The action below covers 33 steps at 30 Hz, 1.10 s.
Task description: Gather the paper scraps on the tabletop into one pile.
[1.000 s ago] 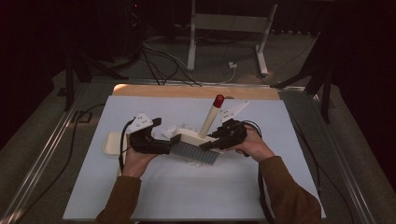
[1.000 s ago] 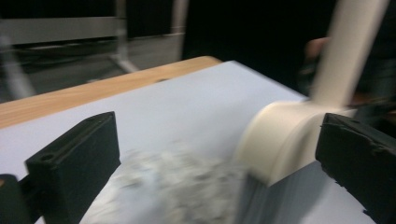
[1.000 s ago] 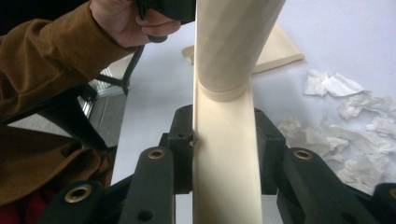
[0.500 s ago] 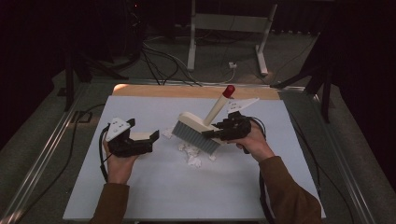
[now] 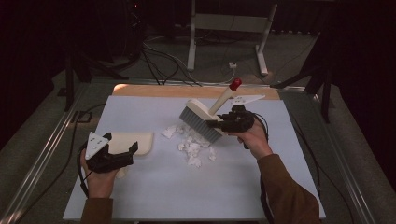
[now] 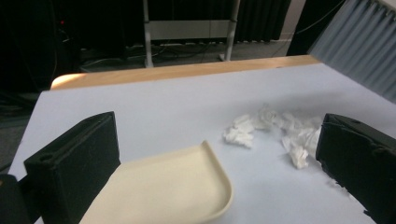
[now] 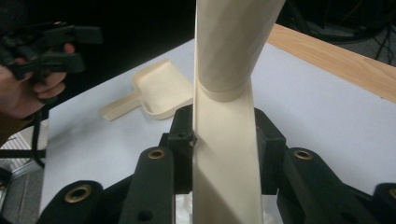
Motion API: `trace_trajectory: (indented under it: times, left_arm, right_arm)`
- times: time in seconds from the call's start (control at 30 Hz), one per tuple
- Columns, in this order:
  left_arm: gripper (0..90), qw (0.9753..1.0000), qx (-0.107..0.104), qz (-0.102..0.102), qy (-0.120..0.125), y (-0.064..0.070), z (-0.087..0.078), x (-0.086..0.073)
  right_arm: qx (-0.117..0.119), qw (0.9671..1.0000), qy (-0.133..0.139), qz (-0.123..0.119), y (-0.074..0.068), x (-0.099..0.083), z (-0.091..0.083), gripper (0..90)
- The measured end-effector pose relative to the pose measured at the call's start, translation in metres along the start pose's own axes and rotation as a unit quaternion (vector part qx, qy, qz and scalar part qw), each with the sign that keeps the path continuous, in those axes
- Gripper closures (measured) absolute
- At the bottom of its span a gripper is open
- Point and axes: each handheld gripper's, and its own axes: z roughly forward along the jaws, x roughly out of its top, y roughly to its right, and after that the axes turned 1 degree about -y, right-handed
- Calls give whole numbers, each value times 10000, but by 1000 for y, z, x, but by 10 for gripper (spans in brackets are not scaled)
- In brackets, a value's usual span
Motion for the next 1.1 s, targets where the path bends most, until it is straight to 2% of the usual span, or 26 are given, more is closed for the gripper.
trace_trajectory:
  times: [0.27, 0.4, 0.47, 0.5, 0.57, 0.7, 0.9, 1.1]
  left_arm:
    - [6, 9996, 183, -109, -190, -12, -10, -22]
    - [6, 9992, 242, -250, -179, -17, -12, -28]
    - [6, 9986, 396, -301, -152, -21, -12, -32]
    - [6, 9984, 405, -355, -156, -23, -12, -33]
    - [6, 9979, 508, -353, -202, -26, -13, -35]
    - [6, 9973, 616, -380, -134, -31, -18, -35]
    - [6, 9967, 661, -425, -189, -34, -22, -38]
    - [6, 9973, 583, -403, -201, -31, -22, -39]
  right_arm:
    - [-374, 9993, -42, 15, 10, 2, 3, 670]
    - [-627, 9980, -77, 77, 18, 4, 7, 670]
    - [-732, 9972, -112, 69, 21, 4, 9, 670]
    - [-766, 9970, -121, 55, 22, 4, 11, 670]
    - [-848, 9963, -118, 70, 25, 4, 13, 670]
    - [-1047, 9943, -197, 86, 33, 5, 20, 670]
    - [-1378, 9899, -319, 92, 44, 3, 30, 670]
    - [-1864, 9796, -737, -146, 54, 4, 50, 671]
